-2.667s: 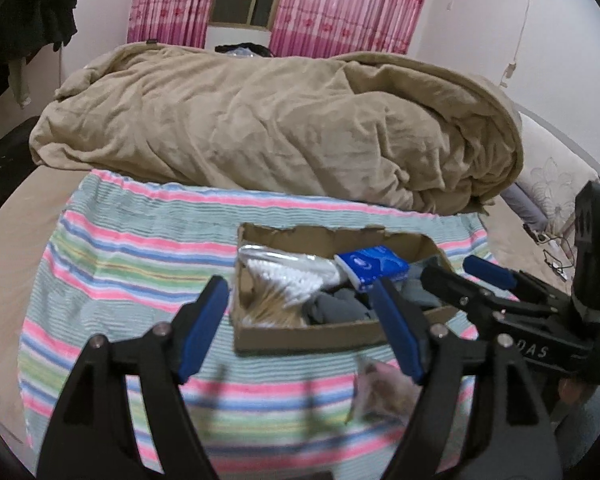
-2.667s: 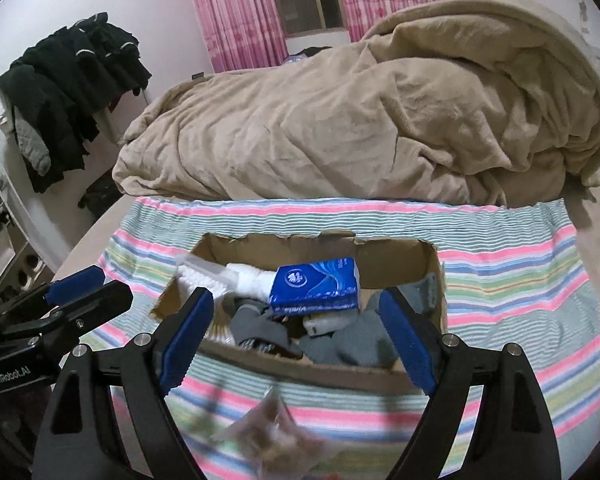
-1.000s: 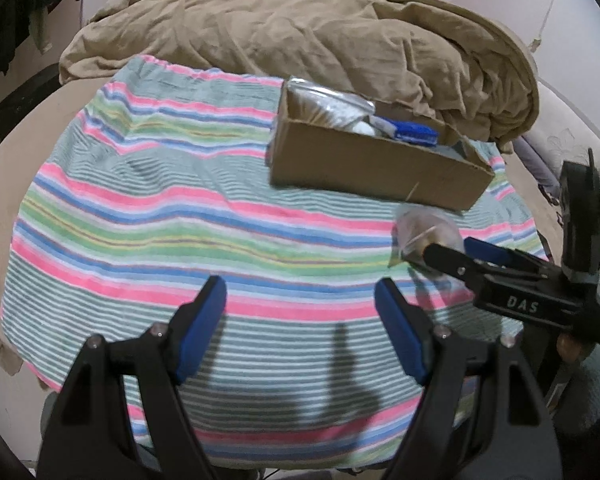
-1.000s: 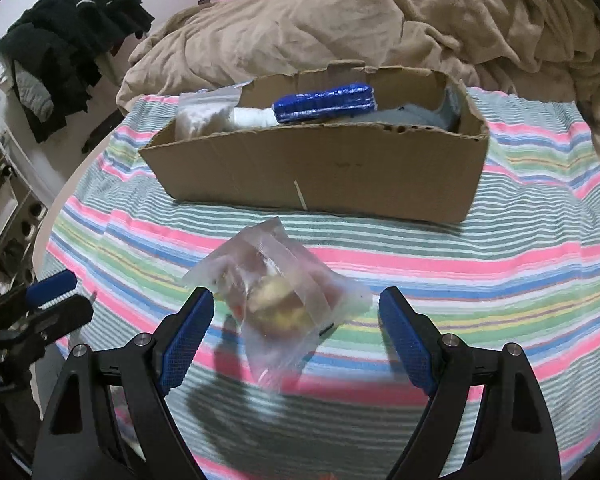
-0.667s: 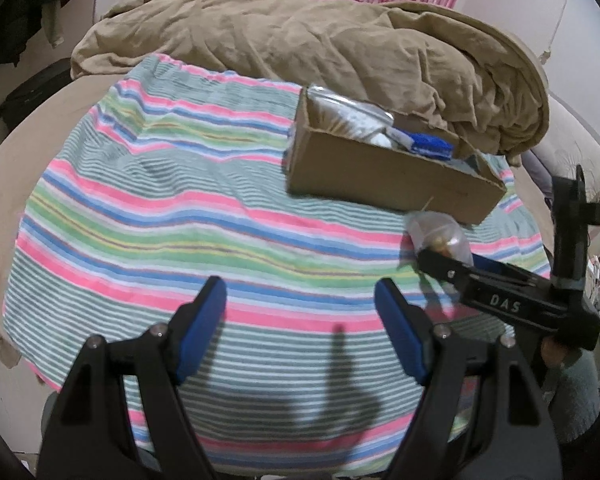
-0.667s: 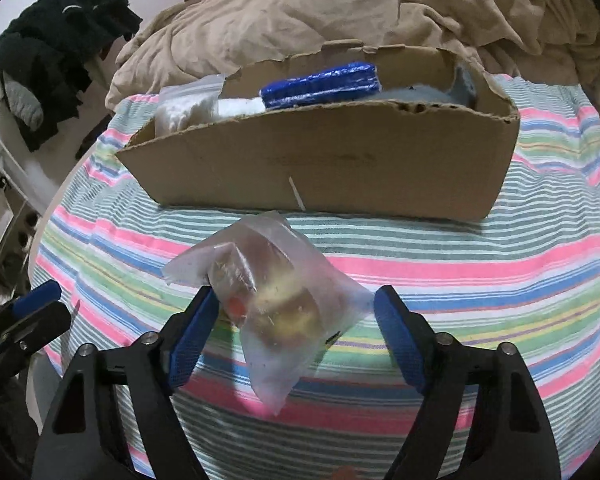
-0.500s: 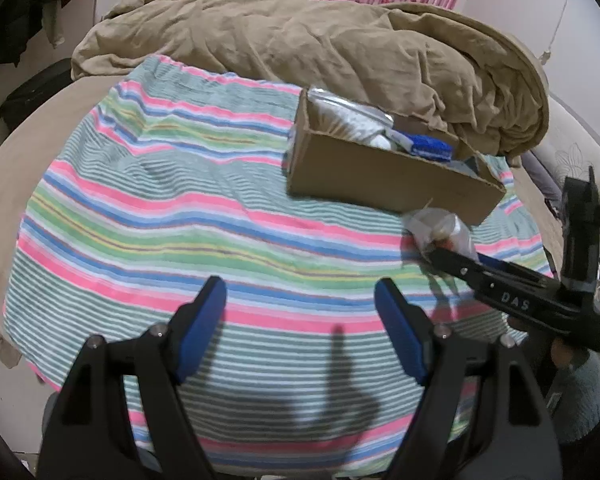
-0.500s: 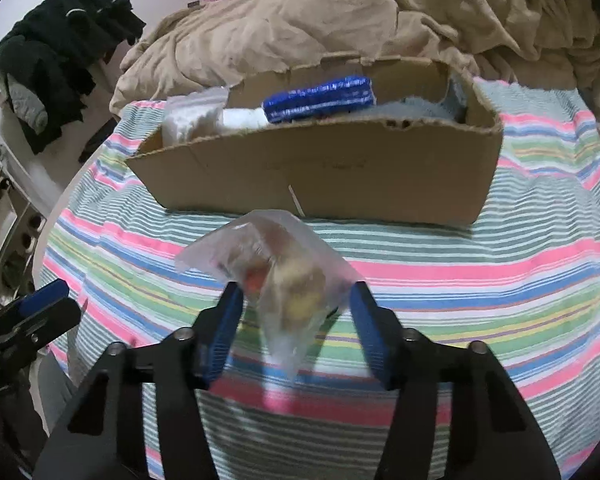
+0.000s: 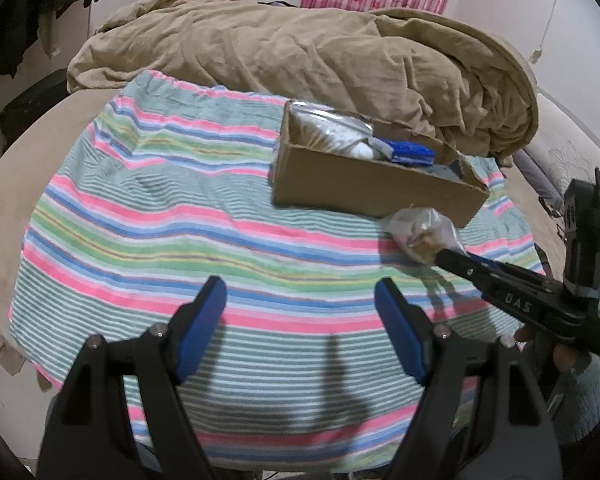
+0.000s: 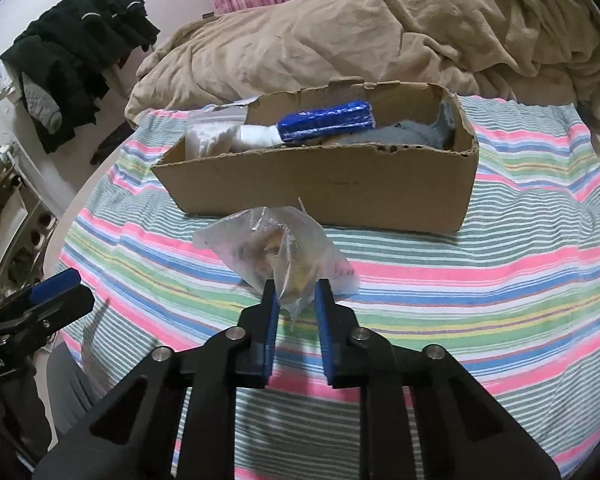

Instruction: Organize objects

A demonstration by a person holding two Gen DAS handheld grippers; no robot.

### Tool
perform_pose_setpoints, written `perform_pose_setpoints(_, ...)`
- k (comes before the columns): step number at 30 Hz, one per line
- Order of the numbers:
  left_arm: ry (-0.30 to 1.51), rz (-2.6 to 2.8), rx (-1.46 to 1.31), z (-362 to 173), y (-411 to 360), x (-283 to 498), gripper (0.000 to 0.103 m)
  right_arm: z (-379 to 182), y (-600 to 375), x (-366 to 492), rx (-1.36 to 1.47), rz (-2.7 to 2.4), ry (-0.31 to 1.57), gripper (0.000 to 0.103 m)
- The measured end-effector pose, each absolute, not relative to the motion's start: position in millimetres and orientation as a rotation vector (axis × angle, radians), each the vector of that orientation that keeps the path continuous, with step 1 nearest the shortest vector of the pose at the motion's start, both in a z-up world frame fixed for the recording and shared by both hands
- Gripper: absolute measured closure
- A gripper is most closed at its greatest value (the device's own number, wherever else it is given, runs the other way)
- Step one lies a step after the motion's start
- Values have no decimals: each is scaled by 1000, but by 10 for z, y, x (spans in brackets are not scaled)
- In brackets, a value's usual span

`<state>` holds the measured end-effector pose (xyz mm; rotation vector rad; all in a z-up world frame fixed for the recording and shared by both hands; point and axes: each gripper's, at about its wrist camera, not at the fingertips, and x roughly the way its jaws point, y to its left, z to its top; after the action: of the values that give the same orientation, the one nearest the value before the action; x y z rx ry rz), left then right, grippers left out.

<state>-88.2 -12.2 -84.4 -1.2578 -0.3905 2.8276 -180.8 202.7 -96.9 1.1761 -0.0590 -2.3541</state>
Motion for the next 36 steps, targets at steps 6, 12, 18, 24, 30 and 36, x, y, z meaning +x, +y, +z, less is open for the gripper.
perform_pose_setpoints(6, -382, 2830, -1242, -776, -93, -880, 25, -870, 2021, -1751, 1146, -2339, -57, 88)
perform_pose_setpoints(12, -368, 2823, -1238, -740, -66, -900, 25, -688, 2075, -1689, 1101, -2350, -62, 89)
perform_pose_setpoints(18, -358, 2818, -1223, -693, -9, -948, 25, -559, 2100, -1679, 1068, -2358, -58, 90)
perform_pose_setpoints(24, -346, 2822, -1205, -633, 22, -976, 25, -469, 2112, -1690, 1042, -2362, -68, 90)
perform_pose_setpoints(30, -336, 2820, -1200, -594, 46, -1008, 25, -345, 2142, -1733, 1008, -2373, -88, 90)
perform_pose_setpoints(36, -326, 2829, -1167, -484, 81, -1097, 25, -175, 2213, -1793, 961, -2399, -102, 90)
